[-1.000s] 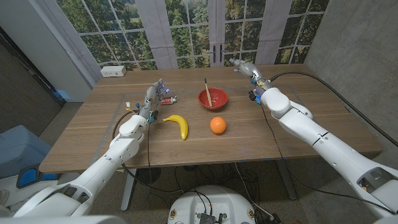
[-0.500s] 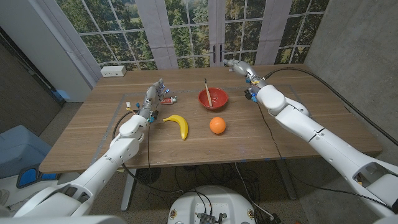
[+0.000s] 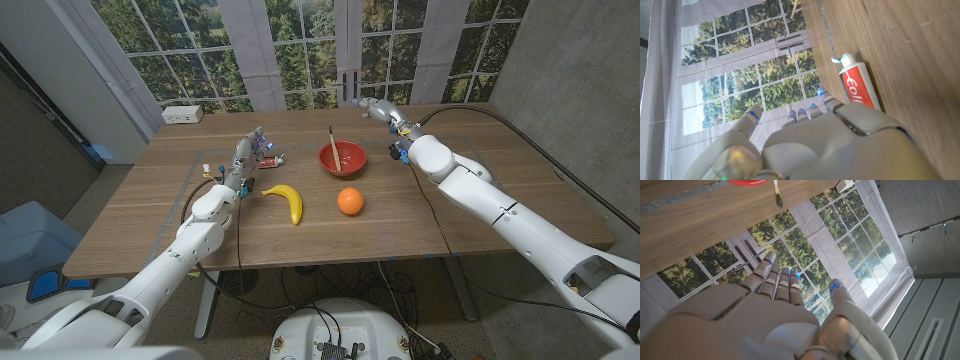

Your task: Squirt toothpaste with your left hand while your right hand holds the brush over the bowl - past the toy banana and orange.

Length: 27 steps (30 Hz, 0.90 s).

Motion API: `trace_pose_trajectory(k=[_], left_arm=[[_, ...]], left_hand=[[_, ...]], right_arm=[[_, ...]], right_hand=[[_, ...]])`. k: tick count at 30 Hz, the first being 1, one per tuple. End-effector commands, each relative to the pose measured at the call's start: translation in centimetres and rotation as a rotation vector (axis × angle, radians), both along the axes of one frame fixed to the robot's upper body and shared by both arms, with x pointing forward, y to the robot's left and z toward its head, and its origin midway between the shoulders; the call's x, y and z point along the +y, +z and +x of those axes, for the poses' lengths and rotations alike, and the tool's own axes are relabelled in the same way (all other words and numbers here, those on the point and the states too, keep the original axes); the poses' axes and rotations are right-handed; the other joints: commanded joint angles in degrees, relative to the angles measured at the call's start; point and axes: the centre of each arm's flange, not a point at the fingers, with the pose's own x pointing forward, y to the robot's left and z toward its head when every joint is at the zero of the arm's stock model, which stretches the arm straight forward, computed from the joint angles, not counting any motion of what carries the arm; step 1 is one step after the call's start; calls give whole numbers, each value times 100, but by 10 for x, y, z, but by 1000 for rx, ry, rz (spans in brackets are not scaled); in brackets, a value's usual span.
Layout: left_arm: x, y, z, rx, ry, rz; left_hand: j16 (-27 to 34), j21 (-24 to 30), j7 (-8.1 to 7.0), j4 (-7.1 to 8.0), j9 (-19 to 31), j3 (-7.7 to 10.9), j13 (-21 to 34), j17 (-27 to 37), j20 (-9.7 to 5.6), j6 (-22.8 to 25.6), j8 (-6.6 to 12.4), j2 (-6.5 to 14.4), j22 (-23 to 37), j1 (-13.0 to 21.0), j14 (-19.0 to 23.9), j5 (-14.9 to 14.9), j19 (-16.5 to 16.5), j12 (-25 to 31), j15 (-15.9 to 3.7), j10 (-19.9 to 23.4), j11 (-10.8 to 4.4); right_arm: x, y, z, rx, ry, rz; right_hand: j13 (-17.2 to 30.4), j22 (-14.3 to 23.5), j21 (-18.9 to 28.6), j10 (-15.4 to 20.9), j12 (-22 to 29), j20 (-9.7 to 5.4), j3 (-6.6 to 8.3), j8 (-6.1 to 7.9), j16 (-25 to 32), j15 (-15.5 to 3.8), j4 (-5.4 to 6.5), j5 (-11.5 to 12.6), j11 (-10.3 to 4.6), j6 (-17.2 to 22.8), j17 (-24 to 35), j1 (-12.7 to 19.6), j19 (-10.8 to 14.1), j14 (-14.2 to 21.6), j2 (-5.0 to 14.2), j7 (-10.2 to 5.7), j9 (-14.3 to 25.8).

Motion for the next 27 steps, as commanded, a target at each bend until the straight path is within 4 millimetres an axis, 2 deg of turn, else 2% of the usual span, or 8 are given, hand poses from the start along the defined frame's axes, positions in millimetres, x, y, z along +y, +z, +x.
trace_pose_trajectory(k=[1,27], left_arm=[[0,1,1,-3,-4,1],[2,0,0,-3,-7,1]], left_hand=[[17,-12,2,-28,28,20,24,19,-134,6,0,410,17,-36,0,0,59,11,-93,45,0],[18,-39,2,-32,28,20,24,19,-137,13,0,412,18,-43,2,-3,72,9,-94,46,2]], right_arm=[[12,0,0,13,4,-44],[34,-4,10,52,-16,-143]], right_hand=[[34,17,-28,36,50,8,9,12,42,-18,-33,-3,8,30,2,13,46,47,62,-24,22],[37,20,-91,41,43,16,5,5,54,-16,-80,-15,10,26,8,50,75,52,58,-30,24]])
